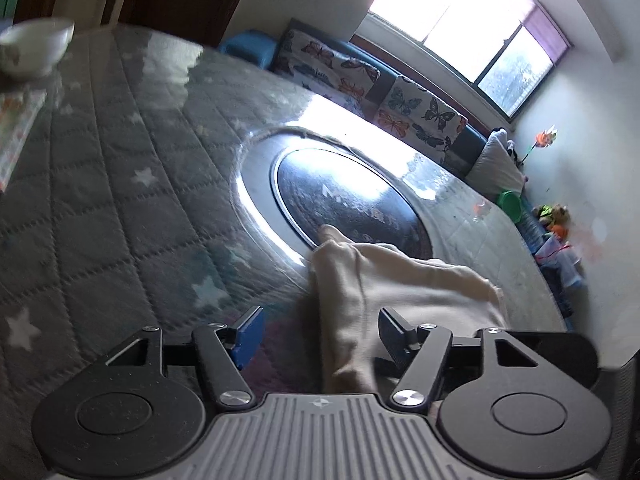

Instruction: Fold clothes

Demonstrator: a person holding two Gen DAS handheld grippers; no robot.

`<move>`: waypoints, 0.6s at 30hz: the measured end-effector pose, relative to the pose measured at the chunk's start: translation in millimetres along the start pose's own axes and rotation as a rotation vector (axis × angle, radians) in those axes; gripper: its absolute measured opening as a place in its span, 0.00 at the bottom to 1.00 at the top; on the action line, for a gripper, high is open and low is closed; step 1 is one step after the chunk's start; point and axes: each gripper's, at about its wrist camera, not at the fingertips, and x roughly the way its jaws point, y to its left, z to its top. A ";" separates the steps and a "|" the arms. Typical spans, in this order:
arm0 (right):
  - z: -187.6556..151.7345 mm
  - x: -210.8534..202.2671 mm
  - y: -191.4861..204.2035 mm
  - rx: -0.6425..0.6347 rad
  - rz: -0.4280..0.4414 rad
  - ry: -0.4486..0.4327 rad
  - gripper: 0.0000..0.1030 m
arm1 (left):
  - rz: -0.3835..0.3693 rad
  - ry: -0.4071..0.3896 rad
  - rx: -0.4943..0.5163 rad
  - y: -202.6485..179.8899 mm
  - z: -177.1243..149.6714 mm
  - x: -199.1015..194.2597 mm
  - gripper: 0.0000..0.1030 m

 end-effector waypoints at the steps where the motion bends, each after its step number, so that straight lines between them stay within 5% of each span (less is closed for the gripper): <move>1: -0.4 -1.4 -3.3 0.031 0.005 -0.011 0.19 | -0.009 0.005 -0.022 0.2 0.6 1.4 0.71; 10: -2.4 -30.7 -41.4 0.314 0.070 -0.104 0.12 | -0.110 0.064 -0.229 2.7 7.8 23.0 0.76; 18: -9.8 -47.0 -54.0 0.394 0.076 -0.161 0.11 | -0.176 0.138 -0.369 6.6 11.0 49.6 0.73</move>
